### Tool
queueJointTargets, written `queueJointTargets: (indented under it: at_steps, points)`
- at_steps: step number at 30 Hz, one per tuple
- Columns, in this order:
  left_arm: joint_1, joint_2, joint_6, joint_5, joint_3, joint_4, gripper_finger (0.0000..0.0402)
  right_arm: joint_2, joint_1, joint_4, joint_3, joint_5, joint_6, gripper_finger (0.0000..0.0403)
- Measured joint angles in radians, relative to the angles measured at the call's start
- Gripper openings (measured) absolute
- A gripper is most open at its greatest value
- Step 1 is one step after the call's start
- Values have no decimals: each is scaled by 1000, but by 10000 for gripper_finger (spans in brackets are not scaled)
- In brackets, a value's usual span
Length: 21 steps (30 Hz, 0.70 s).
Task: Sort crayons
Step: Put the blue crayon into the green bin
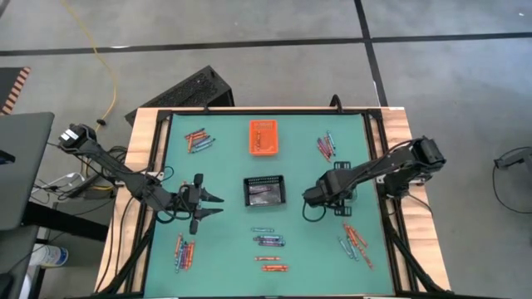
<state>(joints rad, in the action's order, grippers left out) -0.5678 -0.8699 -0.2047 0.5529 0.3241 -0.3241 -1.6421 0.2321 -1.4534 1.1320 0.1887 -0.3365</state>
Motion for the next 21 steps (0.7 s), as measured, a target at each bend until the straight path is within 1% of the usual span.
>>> queueJointTargets:
  at_steps: [8, 12, 15, 16, 18, 21]
  points:
    - [0, 0, -11, 1, 0, -1, 121, 0, 3, 0, 0, 19, -17, 62]
    - [0, 0, -24, 1, 0, -1, 121, 0, 3, -7, 0, 20, -23, 71]
    - [0, 0, -61, -21, 1, 16, 121, 0, 6, -11, 2, 4, -74, 72]
    - [0, 0, -89, -33, 5, 49, 121, 0, 9, -15, 6, -12, -94, 72]
    - [0, 4, -170, -76, 25, 170, 121, 0, 28, -14, 20, -37, -133, 72]
    - [4, 9, -348, -104, 91, 411, 121, 0, 77, -7, 36, -44, -142, 72]
